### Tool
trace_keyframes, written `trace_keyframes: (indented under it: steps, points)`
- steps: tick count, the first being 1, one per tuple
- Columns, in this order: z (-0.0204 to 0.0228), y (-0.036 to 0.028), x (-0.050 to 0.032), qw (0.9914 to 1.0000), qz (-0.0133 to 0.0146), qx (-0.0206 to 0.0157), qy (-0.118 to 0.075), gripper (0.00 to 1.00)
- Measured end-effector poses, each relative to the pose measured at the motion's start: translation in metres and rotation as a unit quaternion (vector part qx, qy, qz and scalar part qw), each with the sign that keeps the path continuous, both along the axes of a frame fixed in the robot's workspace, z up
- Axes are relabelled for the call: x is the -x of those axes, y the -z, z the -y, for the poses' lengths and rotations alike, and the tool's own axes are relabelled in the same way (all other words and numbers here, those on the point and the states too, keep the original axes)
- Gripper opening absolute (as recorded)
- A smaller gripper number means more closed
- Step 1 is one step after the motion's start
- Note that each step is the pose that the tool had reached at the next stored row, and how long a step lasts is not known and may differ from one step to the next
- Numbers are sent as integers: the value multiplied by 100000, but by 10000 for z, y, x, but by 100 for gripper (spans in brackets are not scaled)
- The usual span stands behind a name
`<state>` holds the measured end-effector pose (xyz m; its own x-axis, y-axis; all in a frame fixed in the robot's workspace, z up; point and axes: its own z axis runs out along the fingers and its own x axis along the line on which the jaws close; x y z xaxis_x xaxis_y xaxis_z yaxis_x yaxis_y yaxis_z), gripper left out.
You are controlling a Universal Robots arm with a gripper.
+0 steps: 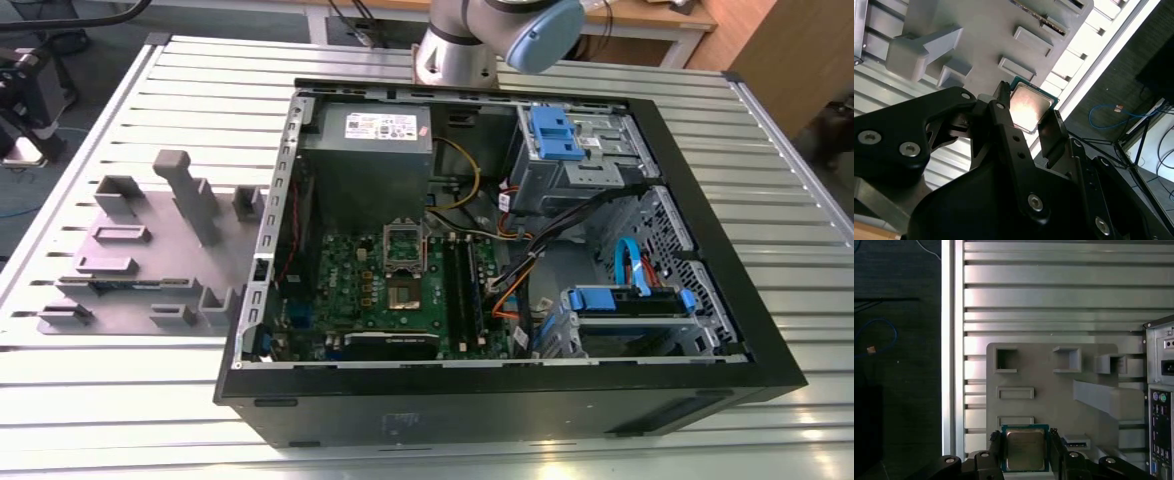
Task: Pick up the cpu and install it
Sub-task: 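Pick up the cpu and move it towards the insertion slot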
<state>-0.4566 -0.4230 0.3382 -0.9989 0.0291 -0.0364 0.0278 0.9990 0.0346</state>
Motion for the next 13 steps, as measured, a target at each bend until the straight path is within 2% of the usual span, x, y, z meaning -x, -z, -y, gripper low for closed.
trace_keyframes:
  steps: [13]
  points:
    - [-1,-33,0,100000,1,0,1,47]
